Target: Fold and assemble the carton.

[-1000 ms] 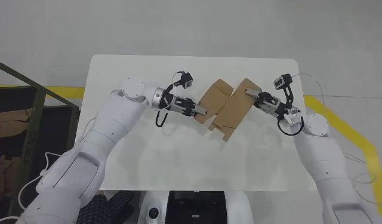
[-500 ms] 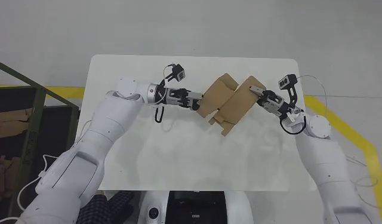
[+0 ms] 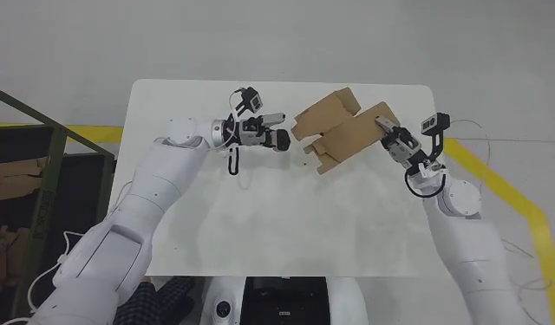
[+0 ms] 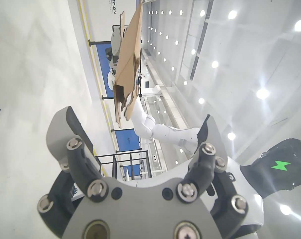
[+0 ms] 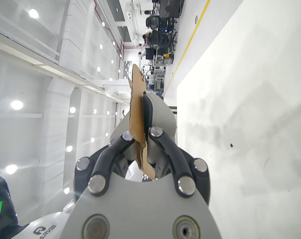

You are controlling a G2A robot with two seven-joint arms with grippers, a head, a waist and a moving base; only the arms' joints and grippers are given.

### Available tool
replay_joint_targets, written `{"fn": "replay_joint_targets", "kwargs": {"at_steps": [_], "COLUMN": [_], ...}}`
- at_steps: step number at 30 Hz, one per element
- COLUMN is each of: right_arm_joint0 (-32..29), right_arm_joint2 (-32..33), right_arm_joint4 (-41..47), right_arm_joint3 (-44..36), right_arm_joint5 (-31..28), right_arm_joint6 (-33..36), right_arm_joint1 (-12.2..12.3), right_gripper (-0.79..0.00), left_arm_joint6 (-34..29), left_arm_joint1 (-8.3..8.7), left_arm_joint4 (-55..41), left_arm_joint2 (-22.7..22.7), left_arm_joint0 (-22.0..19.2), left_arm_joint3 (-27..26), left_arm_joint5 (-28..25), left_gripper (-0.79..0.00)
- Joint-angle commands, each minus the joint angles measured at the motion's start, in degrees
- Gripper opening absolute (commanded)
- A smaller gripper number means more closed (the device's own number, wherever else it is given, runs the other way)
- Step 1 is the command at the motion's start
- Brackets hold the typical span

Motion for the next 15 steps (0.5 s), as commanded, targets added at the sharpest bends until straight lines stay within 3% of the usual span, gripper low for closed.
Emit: {"fn": "replay_joint_targets", "kwargs": {"at_steps": [1,6,15], "right_arm_joint0": [-1.23,-4.01,-7.23], "right_arm_joint2": [0.12,-0.27,-1.37], "right_arm_joint4": [-1.07,-4.66,-8.24], "right_arm_joint3": [-1.59,-5.37,-10.38], "right_arm_joint5": [0.01,-0.14,0.12], "right_arm_joint6": [-3.75,-10.82,-16.31], "right_arm_joint1": [-0.09,-0.4,-0.89], "right_gripper": [-0.785,-0.785,-0.785], "left_arm_joint6": [0.67,1.9,3.52], "left_arm_joint1": [-0.18,-0.73,-1.74], "left_arm_joint4": [-0.31,-1.65,-1.78], "left_arm_joint2": [0.04,0.01,0.6], "left_arm_joint0": [0.01,-0.16,-0.88], "left_arm_joint3": [0.21,0.3,1.51], "left_arm_joint5": [0.34,1.05,1.54], "left_gripper": [0.0,0.0,0.0]}}
